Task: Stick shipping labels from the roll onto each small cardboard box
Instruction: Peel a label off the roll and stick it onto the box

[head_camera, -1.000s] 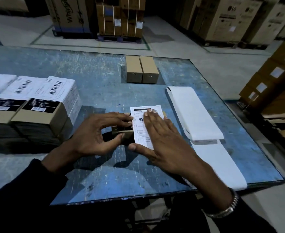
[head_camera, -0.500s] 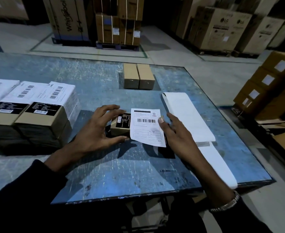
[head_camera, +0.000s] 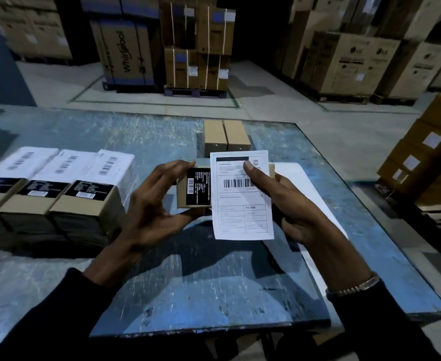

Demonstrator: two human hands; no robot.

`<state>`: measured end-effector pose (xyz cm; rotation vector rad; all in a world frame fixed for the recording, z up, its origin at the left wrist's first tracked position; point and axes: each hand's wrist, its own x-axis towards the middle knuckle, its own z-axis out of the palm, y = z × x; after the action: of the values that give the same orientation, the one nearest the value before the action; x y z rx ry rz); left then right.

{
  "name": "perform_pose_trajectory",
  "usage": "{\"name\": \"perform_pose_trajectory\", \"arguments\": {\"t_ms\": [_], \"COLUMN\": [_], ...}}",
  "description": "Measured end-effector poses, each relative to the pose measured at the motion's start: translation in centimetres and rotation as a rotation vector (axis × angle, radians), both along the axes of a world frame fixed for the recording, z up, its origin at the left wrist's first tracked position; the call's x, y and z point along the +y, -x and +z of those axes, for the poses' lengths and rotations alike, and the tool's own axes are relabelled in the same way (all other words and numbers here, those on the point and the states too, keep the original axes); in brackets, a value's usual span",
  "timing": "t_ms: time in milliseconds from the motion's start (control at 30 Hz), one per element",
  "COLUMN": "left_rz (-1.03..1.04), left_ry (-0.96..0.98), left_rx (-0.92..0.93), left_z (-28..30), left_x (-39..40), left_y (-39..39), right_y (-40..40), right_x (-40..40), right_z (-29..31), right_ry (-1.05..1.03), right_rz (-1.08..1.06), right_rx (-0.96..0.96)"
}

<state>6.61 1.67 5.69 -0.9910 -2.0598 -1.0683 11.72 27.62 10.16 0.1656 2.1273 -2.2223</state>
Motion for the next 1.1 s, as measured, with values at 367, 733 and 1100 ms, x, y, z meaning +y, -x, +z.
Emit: {"name": "perform_pose_trajectory", "arguments": {"t_ms": [367,733,1100], "left_rz": [-0.169,-0.041,-0.011], "left_ry": [-0.614,-0.75,-0.747], "left_rx": [-0.729,-0.895,-0.789], "left_z": [4.0,1.7,2.9], "left_x": [4.6,6.5,7.3], "left_y": [4.4,4.5,2.6], "right_y": [5.2,6.4,4.8], "right_x": [0.9,-0.9,-2.9], "right_z": [3.1,-0.9,-0.9], "right_ry": [-0.144,-0.023,-0.001], "right_rz": [-0.028,-0.057,-0.281], "right_rx": [0.346,0.295,0.427]}}
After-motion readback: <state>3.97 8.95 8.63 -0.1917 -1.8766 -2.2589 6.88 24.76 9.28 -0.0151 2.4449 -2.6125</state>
